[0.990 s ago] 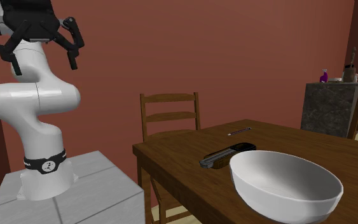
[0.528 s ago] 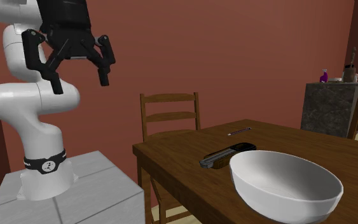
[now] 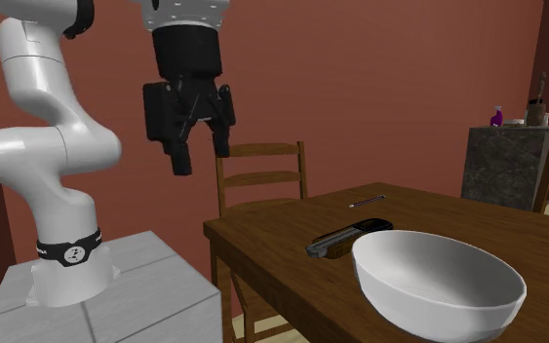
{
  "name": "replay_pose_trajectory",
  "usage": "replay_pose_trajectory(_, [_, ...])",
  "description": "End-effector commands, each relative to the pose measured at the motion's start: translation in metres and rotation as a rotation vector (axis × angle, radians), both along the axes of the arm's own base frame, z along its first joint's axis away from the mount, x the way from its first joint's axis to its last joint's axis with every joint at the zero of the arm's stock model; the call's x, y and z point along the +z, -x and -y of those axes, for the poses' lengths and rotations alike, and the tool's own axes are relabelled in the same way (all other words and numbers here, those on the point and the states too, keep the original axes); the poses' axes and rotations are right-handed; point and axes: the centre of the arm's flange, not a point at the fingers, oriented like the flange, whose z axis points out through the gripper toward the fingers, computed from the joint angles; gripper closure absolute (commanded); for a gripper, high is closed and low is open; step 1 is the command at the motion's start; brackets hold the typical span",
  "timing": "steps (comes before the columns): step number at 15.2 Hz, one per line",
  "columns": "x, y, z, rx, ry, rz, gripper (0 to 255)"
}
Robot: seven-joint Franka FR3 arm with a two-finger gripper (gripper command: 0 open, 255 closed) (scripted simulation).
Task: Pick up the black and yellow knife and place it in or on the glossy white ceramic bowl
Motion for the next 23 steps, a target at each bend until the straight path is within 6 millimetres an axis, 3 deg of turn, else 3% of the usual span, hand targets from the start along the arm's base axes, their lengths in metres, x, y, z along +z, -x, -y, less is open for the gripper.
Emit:
replay_pose_trajectory(1, [-0.012,-0.014,-0.023,0.067,0.005,0.007,0])
replay_pose_trajectory(12, [-0.070,-0.058,-0.153,0.423,0.034,0.041,0])
replay_pose_trajectory(23, [-0.131,-0.057,-0.289,0.778,0.063,0.075,0])
